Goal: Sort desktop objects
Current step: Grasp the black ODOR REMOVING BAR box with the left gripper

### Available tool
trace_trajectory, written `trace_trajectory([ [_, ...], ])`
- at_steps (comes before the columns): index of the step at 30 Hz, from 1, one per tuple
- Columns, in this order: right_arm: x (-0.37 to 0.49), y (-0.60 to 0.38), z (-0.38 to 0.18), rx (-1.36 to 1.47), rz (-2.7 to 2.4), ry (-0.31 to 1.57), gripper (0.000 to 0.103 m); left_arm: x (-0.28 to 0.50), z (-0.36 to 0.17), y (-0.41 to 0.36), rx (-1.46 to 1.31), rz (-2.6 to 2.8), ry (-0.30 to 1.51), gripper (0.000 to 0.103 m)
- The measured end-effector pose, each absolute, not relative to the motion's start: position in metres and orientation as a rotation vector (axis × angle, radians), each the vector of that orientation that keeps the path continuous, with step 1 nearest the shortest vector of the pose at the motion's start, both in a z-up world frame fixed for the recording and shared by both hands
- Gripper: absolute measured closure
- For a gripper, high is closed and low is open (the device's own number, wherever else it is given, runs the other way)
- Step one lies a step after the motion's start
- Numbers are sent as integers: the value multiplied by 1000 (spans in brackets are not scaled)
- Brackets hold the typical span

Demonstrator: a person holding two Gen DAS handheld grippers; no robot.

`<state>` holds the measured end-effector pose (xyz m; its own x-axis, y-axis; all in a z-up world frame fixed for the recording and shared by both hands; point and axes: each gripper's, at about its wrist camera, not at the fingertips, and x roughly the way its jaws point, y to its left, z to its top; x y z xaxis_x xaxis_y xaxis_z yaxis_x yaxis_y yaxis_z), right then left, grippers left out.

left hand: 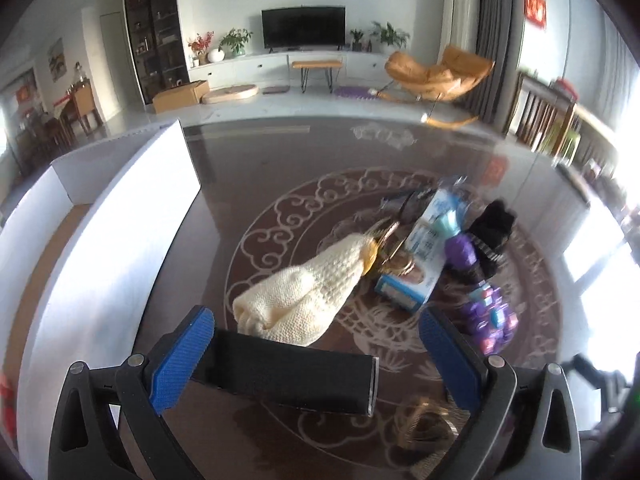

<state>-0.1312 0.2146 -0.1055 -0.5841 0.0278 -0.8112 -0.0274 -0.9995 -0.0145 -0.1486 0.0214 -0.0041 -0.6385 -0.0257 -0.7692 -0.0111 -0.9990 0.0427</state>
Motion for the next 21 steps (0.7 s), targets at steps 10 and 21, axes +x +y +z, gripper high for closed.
trace_trajectory([
  [10, -131, 215, -106, -1418, 2769, -1, 0, -93, -16, -11, 1229, -2867, -260, 0],
  [21, -131, 215, -106, -1418, 2769, -1, 0, -48, -48, -67, 1405, -2801, -9, 0],
])
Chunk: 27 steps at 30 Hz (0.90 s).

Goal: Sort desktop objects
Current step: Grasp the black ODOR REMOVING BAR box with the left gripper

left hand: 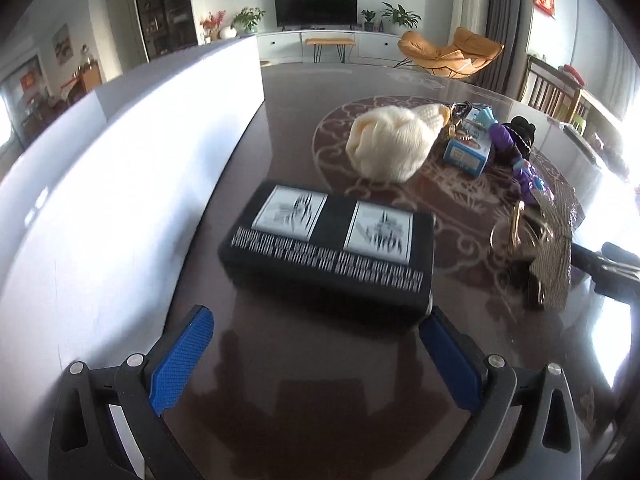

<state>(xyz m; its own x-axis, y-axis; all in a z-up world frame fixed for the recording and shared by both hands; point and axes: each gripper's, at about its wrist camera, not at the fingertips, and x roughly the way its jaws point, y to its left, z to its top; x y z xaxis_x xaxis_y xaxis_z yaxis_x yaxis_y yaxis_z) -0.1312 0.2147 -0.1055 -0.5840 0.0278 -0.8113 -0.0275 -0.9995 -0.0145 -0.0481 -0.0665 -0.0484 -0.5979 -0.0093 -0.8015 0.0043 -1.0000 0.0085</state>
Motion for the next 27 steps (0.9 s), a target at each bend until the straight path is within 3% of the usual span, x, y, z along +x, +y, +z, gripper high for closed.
trace_trajectory([
  [10, -131, 215, -106, -1418, 2769, -1, 0, -39, -23, -75, 1334, -2914, 122, 0],
  [14, -131, 215, -106, -1418, 2769, -1, 0, -55, -13, -67, 1298, -2916, 73, 0],
  [22, -131, 215, -106, -1418, 2769, -1, 0, -111, -18, -62, 1353, -2729, 162, 0],
  [27, -131, 215, -106, -1418, 2769, -1, 0, -102, -23, -49, 1331, -2717, 6, 0],
])
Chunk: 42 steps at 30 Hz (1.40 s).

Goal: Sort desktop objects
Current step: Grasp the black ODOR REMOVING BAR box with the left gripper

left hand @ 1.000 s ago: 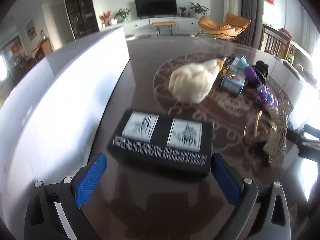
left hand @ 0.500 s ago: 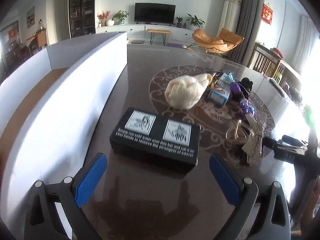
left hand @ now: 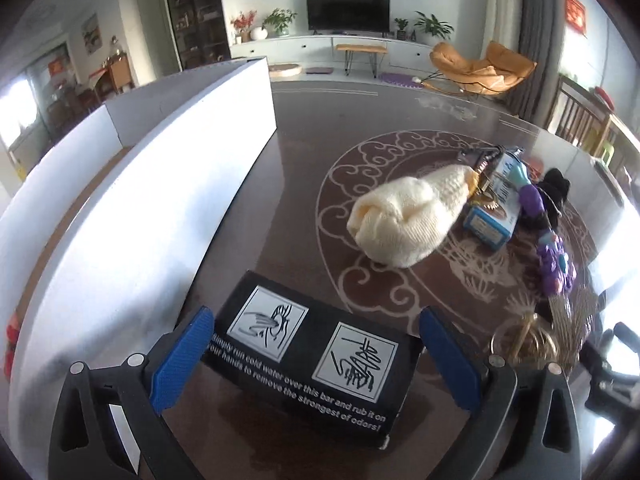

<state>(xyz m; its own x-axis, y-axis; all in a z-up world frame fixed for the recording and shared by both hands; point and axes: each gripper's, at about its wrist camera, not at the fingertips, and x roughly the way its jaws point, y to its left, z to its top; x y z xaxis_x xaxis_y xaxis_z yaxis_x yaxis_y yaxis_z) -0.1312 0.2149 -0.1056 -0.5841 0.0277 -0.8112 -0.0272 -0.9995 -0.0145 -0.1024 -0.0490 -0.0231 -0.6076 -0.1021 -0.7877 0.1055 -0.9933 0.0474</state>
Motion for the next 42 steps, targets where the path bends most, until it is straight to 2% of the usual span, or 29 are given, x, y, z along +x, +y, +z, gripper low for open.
trace_trajectory([
  [15, -131, 215, -106, -1418, 2769, -1, 0, -58, -23, -69, 1295, -2661, 93, 0],
  [25, -132, 215, -105, -1418, 2769, -1, 0, -75, -49, -91, 1459, -2648, 428, 0],
  [28, -131, 215, -105, -1417, 2769, -1, 0, -84, -53, -79, 1468, -2644, 281, 0],
  [30, -131, 215, -106, -1418, 2769, -1, 0, -93, -59, -62, 1487, -2637, 82, 0],
  [38, -132, 215, -105, -1418, 2769, -1, 0, -95, -63, -56, 1475, -2780, -6, 0],
  [39, -131, 215, -106, -1418, 2769, -1, 0, -94, -62, -55, 1466, -2811, -23, 7],
  [40, -131, 215, -106, -1418, 2769, -1, 0, -93, -60, -52, 1456, -2841, -45, 20],
  [42, -131, 215, -106, -1418, 2769, -1, 0, -91, -57, -50, 1451, -2902, -93, 33],
])
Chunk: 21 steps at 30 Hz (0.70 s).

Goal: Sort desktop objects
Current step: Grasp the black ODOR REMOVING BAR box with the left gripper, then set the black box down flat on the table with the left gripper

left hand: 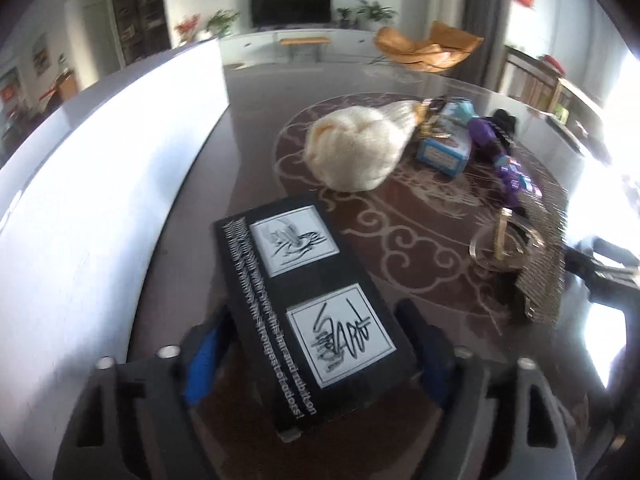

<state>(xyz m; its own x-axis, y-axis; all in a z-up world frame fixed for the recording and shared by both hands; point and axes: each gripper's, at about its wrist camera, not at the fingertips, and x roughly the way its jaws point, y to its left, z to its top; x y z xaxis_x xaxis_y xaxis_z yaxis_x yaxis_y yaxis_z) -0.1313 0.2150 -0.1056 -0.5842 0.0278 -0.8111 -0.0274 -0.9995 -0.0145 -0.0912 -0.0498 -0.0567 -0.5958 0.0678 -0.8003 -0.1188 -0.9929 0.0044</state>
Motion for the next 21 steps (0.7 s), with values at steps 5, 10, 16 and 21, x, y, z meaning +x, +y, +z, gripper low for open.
trace_trajectory([
  [5, -131, 215, -106, -1418, 2769, -1, 0, -88, -56, -49, -1293, 2655, 137, 45],
  [10, -131, 215, -106, -1418, 2769, -1, 0, -93, -56, -52, -1263, 2607, 167, 45],
  [16, -132, 215, -106, -1418, 2769, -1, 0, -83, -57, -52, -1298, 2629, 152, 21],
  [21, -131, 215, -106, -1418, 2769, -1, 0, -88, -61, -50, -1345, 2614, 166, 0],
])
